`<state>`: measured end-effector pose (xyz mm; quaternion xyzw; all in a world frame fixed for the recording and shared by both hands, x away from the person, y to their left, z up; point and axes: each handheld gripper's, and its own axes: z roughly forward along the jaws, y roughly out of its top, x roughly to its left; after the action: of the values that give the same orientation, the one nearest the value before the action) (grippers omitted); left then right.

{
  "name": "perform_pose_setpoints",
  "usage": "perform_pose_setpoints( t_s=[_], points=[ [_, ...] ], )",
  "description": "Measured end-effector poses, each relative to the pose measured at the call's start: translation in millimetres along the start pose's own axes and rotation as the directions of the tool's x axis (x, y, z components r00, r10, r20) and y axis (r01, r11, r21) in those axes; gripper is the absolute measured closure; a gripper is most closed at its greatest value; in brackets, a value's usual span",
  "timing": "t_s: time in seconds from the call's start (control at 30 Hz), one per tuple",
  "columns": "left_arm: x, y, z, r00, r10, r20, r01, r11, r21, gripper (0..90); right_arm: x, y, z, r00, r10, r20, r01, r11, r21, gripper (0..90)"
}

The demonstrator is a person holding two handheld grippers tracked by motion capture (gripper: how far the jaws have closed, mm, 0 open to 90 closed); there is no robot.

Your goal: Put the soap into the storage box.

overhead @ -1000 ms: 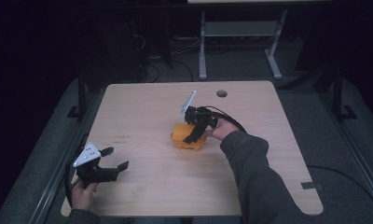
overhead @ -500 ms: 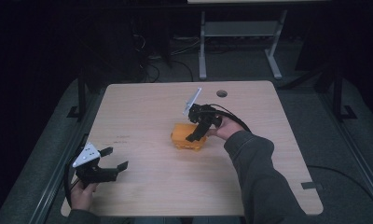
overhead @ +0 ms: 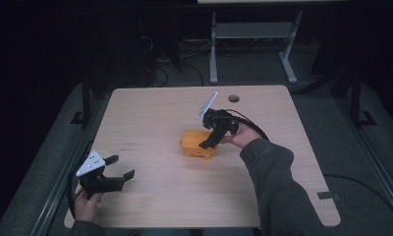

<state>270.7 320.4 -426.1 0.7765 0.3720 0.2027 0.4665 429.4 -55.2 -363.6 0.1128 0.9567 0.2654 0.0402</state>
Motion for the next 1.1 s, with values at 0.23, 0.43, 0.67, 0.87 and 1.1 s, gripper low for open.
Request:
perform_pose_setpoints(
  t_s=[0.23, 0.43, 0.67, 0.87, 1.1],
  points=[
    [-0.1, 0.0, 0.1, 1.0, 0.002, 0.0, -0.002, 1.0, 0.001, 14.1, 1.3, -6.2, -6.6, 0.9999, 0.01, 0.006, -0.01, 1.0, -0.011, 18.5],
    [0.2, 0.0, 0.2, 1.0, 0.003, 0.0, -0.003, 1.0, 0.002, 14.1, 1.9, -10.2, -12.5, 0.9998, 0.018, 0.012, -0.018, 1.0, -0.02, 18.5],
    [0.1, 0.0, 0.2, 1.0, 0.003, -0.001, -0.003, 1.0, 0.002, 14.1, 3.1, -15.5, -17.2, 0.9995, 0.024, 0.022, -0.023, 0.999, -0.026, 18.6],
    [0.2, 0.0, 0.2, 1.0, 0.002, -0.001, -0.002, 1.0, 0.002, 14.1, 3.5, -20.3, -22.0, 0.9993, 0.029, 0.024, -0.029, 0.999, -0.035, 18.8],
    [0.2, 0.0, 0.3, 1.0, 0.007, -0.002, -0.007, 1.0, 0.005, 14.1, 4.7, -25.8, -28.4, 0.9987, 0.04, 0.032, -0.04, 0.999, -0.024, 19.0]
  ],
)
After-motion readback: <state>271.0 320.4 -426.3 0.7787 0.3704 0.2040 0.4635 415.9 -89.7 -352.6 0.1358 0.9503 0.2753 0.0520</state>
